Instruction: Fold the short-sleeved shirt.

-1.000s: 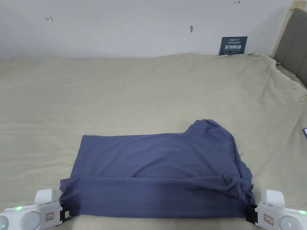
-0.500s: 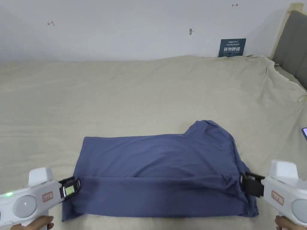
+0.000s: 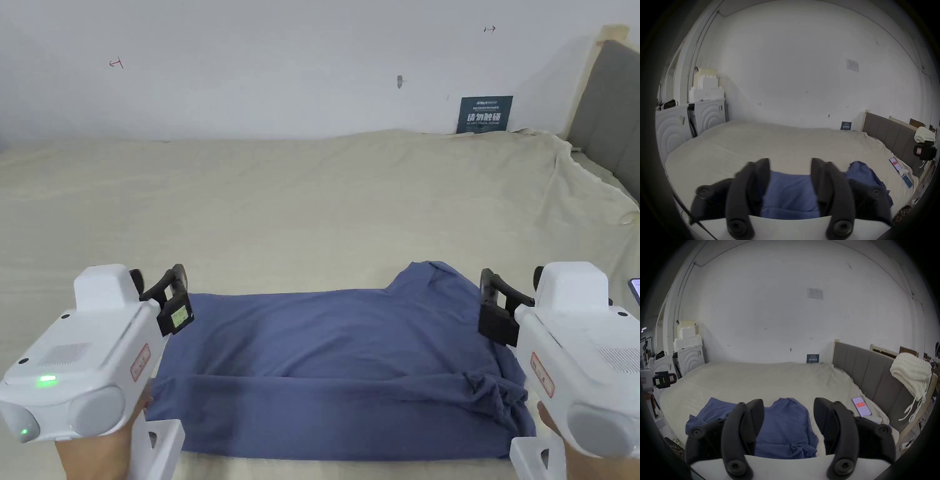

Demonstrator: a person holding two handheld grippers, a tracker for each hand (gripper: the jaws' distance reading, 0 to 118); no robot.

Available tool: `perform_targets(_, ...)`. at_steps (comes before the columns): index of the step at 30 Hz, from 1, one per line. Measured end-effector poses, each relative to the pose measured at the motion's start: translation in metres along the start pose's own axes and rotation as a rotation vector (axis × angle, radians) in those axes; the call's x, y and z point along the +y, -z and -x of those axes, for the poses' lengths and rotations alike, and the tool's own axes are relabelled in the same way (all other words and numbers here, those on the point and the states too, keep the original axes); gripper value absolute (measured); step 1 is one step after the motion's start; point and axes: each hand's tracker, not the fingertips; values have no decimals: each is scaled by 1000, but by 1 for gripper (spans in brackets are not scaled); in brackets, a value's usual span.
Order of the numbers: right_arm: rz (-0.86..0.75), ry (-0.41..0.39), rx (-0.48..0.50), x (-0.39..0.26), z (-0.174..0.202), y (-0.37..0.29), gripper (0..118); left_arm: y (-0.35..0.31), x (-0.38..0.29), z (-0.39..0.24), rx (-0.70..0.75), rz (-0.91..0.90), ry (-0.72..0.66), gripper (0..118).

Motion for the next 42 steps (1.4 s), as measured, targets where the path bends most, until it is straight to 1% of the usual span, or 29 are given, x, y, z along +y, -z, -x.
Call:
perform_targets(1, -7, 3, -5, 0, 2, -1, 37, -2, -1, -2, -3, -12, 6, 24)
perform_targets(2, -17, 4, -6, 0, 2, 0, 32, -2, -2, -4, -4, -23, 16, 20)
perform_targets(4, -36, 11, -9, 0, 4, -1, 2, -2, -3, -6, -12, -27, 34, 0)
perform_targets(5, -54, 19, 3, 0, 4, -1, 0, -3, -3, -6, -18, -31, 37, 0)
perform_targets(7, -52, 9, 19, 1, 5, 4, 0, 0, -1, -6, -33, -13, 32, 0)
perform_targets(8, -37, -18, 22, 2, 7, 7, 0, 5, 0, -7, -37, -3, 30, 0)
perform_targets(9, -37, -27, 17, 2, 8, 9, 0, 8, -1, -6, -37, 0, 27, 0)
perform_targets(13, -36, -1, 30, 3, 7, 20, 0, 28, 2, -3, -52, 44, 22, 0)
perform_targets(15, -28, -7, 32, 4, 9, 29, 0, 45, 3, 0, -64, 84, 24, 0)
perform_targets(20, -9, -15, 39, 7, 8, 58, 0, 105, 4, 13, -83, 194, -22, 0)
perform_targets(23, 6, -16, 38, 7, 8, 79, 0, 148, 2, 20, -80, 254, -5, 0)
perform_targets(26, 23, -12, 30, 7, 8, 101, 0, 197, -3, 30, -83, 347, -20, 0)
perform_targets(28, 37, -8, 24, 6, 8, 116, 0, 225, -7, 32, -58, 406, 3, 0)
perform_targets(30, 53, -8, 22, 4, 9, 130, 0, 255, -14, 37, -67, 463, 14, 0)
perform_targets(32, 70, -16, 20, 2, 9, 144, 0, 285, -25, 42, -45, 556, 6, 0)
perform_targets(34, 84, -25, 17, 0, 10, 155, 0, 310, -37, 49, -35, 624, -7, 9)
perform_targets(35, 90, -26, 17, -2, 10, 160, 0, 322, -42, 53, -31, 670, -19, 17)
perform_targets(37, 104, -24, 14, -5, 10, 170, 0, 342, -54, 60, 7, 738, -57, 60)
perform_targets(38, 110, -22, 13, -7, 10, 174, 0, 351, -60, 63, 23, 777, -64, 78)
perform_targets(39, 119, -21, 11, -8, 10, 178, 0, 359, -66, 65, 21, 801, -52, 88)
perform_targets(42, 139, -19, 10, -14, 10, 187, 0, 375, -82, 72, 38, 808, -50, 88)
